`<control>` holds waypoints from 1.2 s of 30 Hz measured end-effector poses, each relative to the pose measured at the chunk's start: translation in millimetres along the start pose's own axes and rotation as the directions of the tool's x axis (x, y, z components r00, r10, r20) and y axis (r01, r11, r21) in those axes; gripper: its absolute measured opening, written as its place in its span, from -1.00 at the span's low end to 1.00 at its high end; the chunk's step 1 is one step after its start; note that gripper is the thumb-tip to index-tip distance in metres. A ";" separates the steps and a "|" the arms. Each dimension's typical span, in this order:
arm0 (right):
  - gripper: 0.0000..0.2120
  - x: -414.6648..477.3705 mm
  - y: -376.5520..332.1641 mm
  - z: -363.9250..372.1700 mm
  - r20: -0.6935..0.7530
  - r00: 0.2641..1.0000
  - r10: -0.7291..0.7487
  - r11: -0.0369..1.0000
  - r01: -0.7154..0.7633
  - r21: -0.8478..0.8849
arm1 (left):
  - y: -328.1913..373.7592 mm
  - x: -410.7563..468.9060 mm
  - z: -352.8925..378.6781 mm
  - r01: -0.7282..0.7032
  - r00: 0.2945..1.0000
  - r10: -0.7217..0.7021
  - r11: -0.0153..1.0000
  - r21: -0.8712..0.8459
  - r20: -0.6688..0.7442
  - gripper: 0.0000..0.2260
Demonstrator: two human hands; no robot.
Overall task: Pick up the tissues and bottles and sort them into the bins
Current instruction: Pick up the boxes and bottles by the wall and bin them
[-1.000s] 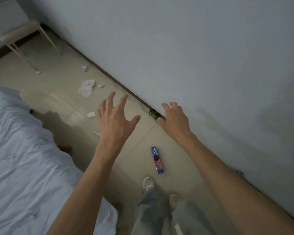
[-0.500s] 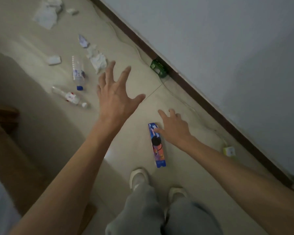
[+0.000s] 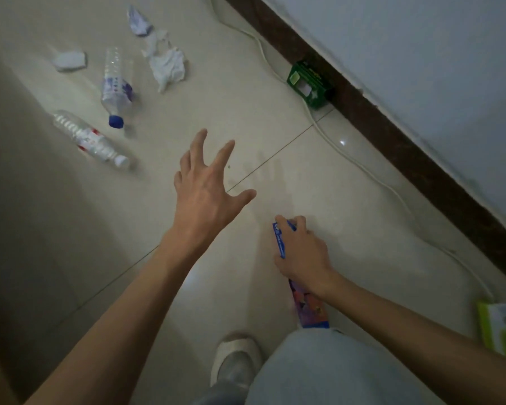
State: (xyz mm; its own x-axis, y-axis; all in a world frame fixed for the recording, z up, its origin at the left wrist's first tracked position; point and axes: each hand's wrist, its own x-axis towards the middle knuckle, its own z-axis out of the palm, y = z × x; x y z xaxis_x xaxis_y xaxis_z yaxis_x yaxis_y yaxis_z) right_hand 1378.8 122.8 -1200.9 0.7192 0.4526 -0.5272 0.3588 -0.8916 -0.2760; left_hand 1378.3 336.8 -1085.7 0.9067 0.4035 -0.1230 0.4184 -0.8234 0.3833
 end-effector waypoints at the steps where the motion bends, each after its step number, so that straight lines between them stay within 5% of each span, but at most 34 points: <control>1: -0.28 1.5 1.5 -2.8 -0.010 1.000 -0.001 0.999 0.002 0.033 | -1.5 0.5 -0.8 0.007 1.000 -0.007 1.000 0.008 0.001 -0.14; 5: -0.48 7.1 11.5 -33.3 -0.089 0.996 -0.011 0.994 0.020 0.109 | 4.9 5.6 -15.3 0.002 1.000 -0.001 0.998 0.062 -0.018 -0.13; 19: -0.22 18.5 87.8 -193.7 -0.276 0.961 -0.019 0.999 0.008 -0.042 | 87.2 55.7 -69.1 -0.055 0.998 0.060 0.989 0.134 -0.033 -0.08; 29: -0.21 58.5 125.4 -180.5 -0.235 0.970 0.068 0.997 -0.071 -0.007 | 111.3 188.7 43.5 -0.153 0.984 0.126 0.959 0.238 0.122 -0.03; 36: -0.25 68.5 141.9 -179.0 -0.199 0.978 0.064 0.998 -0.062 0.018 | 116.4 252.2 116.7 -0.068 0.977 0.031 0.982 0.175 0.210 0.13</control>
State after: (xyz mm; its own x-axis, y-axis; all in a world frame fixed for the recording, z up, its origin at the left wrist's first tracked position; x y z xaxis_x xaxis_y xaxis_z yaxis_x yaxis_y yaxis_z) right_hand 1585.5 25.6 -1132.4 0.8447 0.3836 -0.3732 0.3030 -0.9176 -0.2572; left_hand 1661.9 296.2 -1179.0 0.9100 0.2851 -0.3010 0.3584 -0.9060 0.2251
